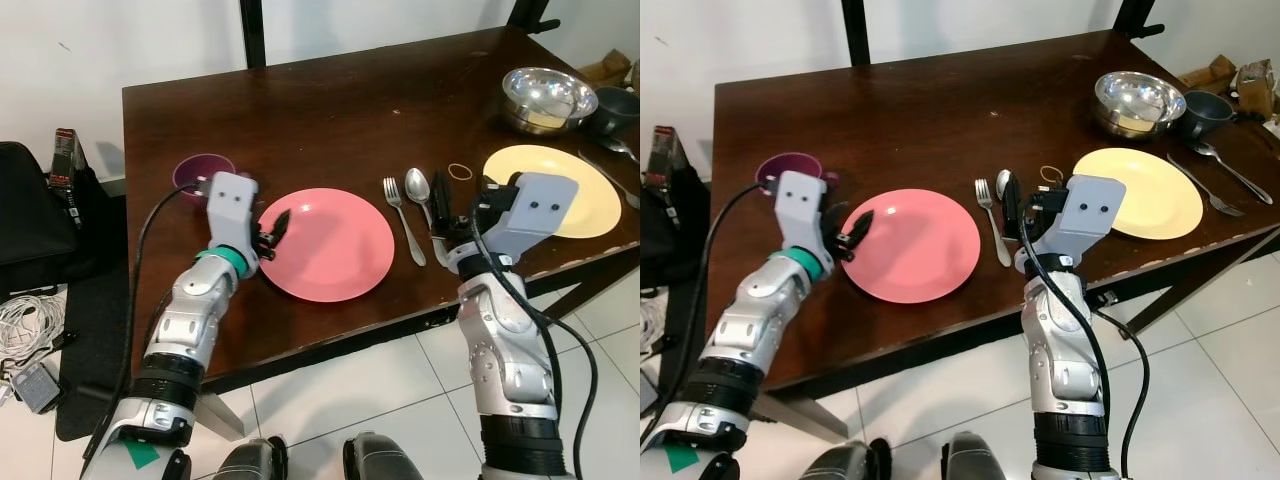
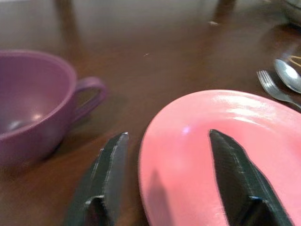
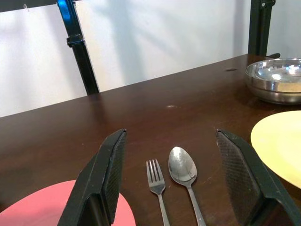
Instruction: Setting the table
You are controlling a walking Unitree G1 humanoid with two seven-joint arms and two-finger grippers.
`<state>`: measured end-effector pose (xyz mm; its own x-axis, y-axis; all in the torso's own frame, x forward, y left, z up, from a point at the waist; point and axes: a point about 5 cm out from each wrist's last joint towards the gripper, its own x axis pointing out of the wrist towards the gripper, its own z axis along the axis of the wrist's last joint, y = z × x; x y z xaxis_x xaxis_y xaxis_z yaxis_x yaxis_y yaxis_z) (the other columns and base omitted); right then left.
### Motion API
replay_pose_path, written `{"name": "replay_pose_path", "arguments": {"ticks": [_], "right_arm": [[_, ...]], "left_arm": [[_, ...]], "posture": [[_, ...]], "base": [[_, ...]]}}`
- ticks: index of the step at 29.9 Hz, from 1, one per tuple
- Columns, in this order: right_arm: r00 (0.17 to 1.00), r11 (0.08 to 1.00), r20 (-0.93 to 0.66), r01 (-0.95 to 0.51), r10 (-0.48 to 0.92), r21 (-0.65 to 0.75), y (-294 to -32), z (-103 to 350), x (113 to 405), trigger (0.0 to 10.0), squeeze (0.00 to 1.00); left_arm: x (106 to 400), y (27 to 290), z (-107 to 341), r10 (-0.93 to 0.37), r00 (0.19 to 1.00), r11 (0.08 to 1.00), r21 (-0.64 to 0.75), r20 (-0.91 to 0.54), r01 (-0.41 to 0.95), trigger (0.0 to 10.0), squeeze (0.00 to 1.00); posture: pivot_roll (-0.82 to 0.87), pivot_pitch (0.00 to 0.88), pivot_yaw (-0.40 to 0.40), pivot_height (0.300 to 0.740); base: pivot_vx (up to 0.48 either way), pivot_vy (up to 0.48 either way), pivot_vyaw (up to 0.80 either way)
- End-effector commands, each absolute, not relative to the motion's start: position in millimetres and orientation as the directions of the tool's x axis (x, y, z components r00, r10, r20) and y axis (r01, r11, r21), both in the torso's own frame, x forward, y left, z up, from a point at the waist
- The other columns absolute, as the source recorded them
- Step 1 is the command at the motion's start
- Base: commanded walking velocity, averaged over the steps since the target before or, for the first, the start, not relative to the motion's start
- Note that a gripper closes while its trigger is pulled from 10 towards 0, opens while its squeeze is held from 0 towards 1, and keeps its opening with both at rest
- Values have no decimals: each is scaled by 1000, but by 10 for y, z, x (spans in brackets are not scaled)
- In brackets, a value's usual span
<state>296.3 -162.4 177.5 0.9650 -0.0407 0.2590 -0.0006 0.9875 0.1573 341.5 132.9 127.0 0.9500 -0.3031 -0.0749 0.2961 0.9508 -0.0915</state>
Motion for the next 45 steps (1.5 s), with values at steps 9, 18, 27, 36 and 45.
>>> {"name": "replay_pose_path", "arguments": {"ticks": [9, 18, 27, 36, 45], "right_arm": [[965, 987, 263, -42, -1, 155, -1545, 1812, 2992, 10000, 0], [967, 987, 255, -49, 8, 153, -1540, 1798, 2969, 10000, 0], [968, 987, 253, -47, 6, 156, -1534, 1791, 2966, 10000, 0], [968, 987, 250, -46, 6, 155, -1541, 1790, 2973, 10000, 0], [968, 987, 250, -46, 6, 156, -1538, 1791, 2973, 10000, 0]], "left_arm": [[3340, 1502, 1039, -285, 923, 904, -391, -258, 170, 10000, 1000], [3291, 1350, 998, -408, 846, 836, -512, -343, 195, 10000, 0], [3272, 1307, 995, -431, 820, 819, -545, -377, 180, 431, 0], [3277, 1323, 999, -420, 817, 798, -590, -395, 125, 0, 0], [3273, 1325, 1007, -428, 814, 776, -621, -393, 109, 0, 0]], "posture": [[-138, 7, 68, 740], [-141, 16, 68, 740], [-142, 17, 69, 740], [-142, 13, 65, 740], [-144, 9, 66, 740]], "base": [[0, 0, 0], [0, 0, 0], [0, 0, 0], [0, 0, 0], [0, 0, 0]]}}
